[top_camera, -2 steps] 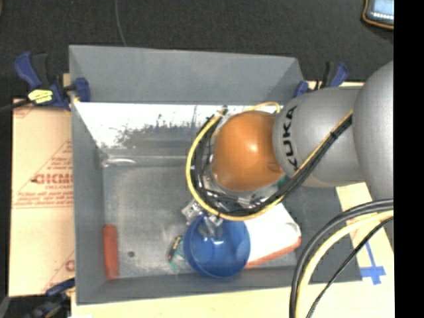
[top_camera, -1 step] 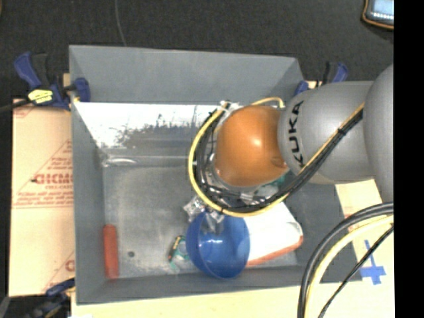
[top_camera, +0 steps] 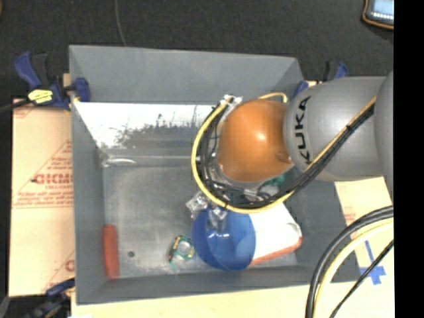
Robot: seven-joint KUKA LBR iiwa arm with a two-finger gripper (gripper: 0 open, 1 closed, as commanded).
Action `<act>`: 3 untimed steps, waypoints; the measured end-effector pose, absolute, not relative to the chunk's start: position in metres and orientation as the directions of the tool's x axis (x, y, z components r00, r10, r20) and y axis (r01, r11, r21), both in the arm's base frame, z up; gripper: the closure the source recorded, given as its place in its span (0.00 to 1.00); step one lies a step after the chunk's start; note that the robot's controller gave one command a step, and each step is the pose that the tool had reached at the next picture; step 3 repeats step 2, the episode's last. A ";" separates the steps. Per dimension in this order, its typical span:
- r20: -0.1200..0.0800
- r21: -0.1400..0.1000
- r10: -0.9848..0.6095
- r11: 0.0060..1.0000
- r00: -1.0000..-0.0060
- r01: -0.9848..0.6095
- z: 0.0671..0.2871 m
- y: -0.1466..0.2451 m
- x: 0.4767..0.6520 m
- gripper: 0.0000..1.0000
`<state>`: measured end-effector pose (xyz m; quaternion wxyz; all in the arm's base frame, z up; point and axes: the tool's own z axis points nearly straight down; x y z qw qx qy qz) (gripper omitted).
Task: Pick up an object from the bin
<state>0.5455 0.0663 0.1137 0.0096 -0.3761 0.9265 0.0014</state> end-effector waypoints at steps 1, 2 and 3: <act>-0.015 -0.001 -0.696 0.718 -0.718 -0.696 0.144 0.066 0.544 1.00; -0.020 -0.005 -0.696 0.718 -0.718 -0.696 0.174 0.066 0.546 1.00; -0.020 -0.005 -0.696 0.718 -0.718 -0.696 0.174 0.066 0.546 1.00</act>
Offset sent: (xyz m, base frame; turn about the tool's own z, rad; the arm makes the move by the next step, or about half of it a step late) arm -0.0017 -0.0003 0.0407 0.0006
